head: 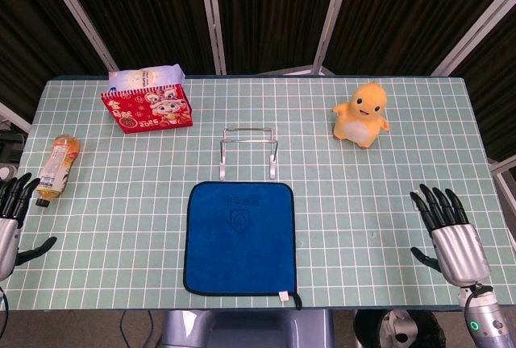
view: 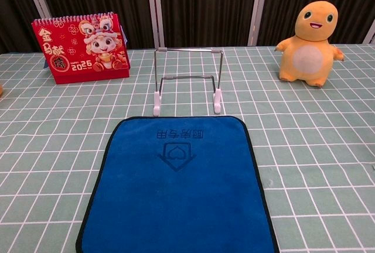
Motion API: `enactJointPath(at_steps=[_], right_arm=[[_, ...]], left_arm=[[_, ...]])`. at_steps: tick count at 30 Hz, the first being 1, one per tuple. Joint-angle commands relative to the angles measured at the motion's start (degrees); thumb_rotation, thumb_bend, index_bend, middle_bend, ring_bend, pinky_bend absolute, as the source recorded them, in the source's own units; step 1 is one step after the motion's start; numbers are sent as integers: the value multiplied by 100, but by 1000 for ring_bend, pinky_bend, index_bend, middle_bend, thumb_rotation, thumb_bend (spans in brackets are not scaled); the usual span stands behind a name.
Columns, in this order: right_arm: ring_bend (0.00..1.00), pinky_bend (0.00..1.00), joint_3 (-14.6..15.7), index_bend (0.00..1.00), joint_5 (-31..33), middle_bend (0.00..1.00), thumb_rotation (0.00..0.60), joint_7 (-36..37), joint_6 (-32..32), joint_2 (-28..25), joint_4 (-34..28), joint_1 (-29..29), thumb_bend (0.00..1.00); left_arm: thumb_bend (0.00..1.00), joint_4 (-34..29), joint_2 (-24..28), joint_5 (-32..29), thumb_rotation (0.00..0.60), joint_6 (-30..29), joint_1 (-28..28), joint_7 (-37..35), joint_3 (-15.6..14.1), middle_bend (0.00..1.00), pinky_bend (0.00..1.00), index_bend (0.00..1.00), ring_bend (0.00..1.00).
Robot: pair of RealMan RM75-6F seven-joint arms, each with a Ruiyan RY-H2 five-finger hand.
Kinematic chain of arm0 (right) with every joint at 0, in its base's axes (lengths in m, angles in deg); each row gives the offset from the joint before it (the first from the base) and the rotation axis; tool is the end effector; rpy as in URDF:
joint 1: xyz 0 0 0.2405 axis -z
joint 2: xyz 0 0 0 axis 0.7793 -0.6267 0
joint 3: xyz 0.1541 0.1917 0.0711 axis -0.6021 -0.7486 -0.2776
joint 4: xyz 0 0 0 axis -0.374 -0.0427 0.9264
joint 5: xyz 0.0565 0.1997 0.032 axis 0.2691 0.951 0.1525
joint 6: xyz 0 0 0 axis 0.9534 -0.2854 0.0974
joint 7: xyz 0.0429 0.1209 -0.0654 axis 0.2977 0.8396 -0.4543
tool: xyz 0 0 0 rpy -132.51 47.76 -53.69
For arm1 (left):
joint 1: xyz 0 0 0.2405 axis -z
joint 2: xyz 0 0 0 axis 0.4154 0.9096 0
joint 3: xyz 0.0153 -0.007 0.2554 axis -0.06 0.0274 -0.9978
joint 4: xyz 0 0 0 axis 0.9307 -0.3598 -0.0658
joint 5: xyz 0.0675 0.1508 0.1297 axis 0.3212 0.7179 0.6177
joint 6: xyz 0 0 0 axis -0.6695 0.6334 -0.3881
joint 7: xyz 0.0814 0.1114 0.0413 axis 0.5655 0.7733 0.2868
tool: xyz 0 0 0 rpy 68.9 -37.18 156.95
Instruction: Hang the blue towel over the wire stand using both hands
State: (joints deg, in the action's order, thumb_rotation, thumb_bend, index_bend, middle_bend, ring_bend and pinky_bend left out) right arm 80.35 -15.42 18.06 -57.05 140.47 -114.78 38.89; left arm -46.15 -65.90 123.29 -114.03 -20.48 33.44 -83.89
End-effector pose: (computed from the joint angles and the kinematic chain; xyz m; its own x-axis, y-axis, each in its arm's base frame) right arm -0.2818 -0.1873 0.1420 0.5221 0.0684 0.8502 -0.8279 -0.1987 0.5244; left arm -0.2848 0.1743 0.1698 0.4366 -0.0777 0.8963 0.8964 -0.0463 -0.4407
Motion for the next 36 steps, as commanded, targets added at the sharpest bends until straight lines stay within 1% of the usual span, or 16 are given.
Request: enactJointPath(at_steps=[1,6,9,14,16,17,18,19,21,24,27,30,36], right_arm=[[0,0,-54,0,-65,0,600,-9,85,3,-25,8,0],[0,0,-141,0,-238,0,600,-7,332,68,-109,-122,0],[0,0,-205,0,-375,0,600,-75,660,109,-217,-348,0],[0,0,-440,0,-541,0,600,-186,1716,259,-507,-1083,0],[0,0,-547,0,-568,0,600,-194,2094,358,-528,-1365,6],[0,0,-605,0,-618,0,600,-204,2252,442,-485,-1511,24],[0,0,-701,0,-700,0,600,-254,2671,696,-312,-1846,55],[0,0,-754,0,-677,0,600,-265,2897,851,-190,-2005,83],[0,0,-811,0,-666,0,600,-294,3197,1098,7,-2228,184],[0,0,-854,0,-670,0,600,-402,3491,1456,322,-2469,286],[0,0,-827,0,-648,0,600,-506,3741,1776,590,-2635,328],[0,0,-799,14,-701,0,600,-500,3781,1960,815,-2726,350],[0,0,-709,40,-872,0,600,-348,3782,2243,1332,-2909,350]], left_arm=[[0,-3,0,27,600,-27,-14,-1,-9,0,0,0,0],[0,-7,5,8,600,-56,-32,-19,9,0,0,0,0],[0,-1,1,-1,600,-21,-13,-8,17,0,0,0,0],[0,52,-38,-50,600,83,26,39,19,0,0,0,0],[0,75,-50,-75,600,96,31,51,29,0,0,0,0],[0,84,-54,-85,600,99,33,56,33,0,0,0,0],[0,83,-59,-83,600,106,36,27,32,0,0,0,0],[0,88,-60,-76,600,103,37,20,34,0,0,0,0],[0,105,-74,-78,600,106,43,47,39,0,0,0,0],[0,137,-106,-119,600,175,63,82,34,0,0,0,0],[0,184,-136,-179,600,254,90,102,38,0,0,0,0],[0,203,-156,-193,600,275,100,120,40,0,0,0,0],[0,231,-194,-229,600,320,117,169,39,0,0,0,0]])
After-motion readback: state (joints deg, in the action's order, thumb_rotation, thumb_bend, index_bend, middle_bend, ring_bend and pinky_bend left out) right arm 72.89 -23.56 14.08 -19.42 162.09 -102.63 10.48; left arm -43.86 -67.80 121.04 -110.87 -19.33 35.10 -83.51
